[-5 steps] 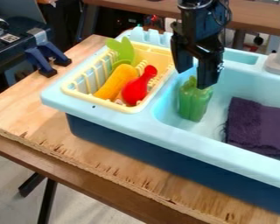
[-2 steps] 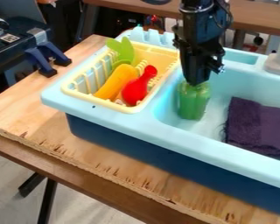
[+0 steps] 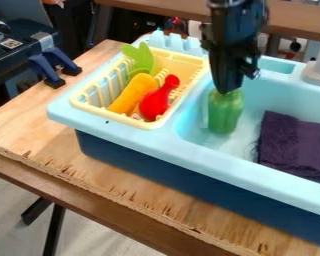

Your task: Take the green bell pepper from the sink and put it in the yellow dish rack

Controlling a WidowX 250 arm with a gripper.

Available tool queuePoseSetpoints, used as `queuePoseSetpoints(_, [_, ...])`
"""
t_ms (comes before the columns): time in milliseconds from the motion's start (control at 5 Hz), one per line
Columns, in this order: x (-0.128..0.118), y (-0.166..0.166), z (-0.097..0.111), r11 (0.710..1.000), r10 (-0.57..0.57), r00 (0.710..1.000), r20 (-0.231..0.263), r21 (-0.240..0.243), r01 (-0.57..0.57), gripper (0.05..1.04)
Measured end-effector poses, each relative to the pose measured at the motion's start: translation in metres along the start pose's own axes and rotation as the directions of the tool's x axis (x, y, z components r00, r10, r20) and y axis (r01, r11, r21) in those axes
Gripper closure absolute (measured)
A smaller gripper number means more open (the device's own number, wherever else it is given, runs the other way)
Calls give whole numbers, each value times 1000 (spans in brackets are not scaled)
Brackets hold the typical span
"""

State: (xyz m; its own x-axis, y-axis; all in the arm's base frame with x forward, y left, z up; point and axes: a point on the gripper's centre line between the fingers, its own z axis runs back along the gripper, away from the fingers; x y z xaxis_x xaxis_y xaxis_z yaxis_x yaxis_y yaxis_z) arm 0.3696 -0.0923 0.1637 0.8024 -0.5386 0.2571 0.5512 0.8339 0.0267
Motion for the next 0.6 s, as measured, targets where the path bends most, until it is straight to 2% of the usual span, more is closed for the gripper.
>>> queuePoseSetpoints(200, [9, 4, 37, 1000, 4, 995, 104, 30, -7, 981])
queuePoseSetpoints(400, [19, 17, 77, 999, 29, 974, 225, 35, -38, 981])
queuePoseSetpoints(600, [17, 39, 104, 994, 77, 951, 298, 51, -97, 981])
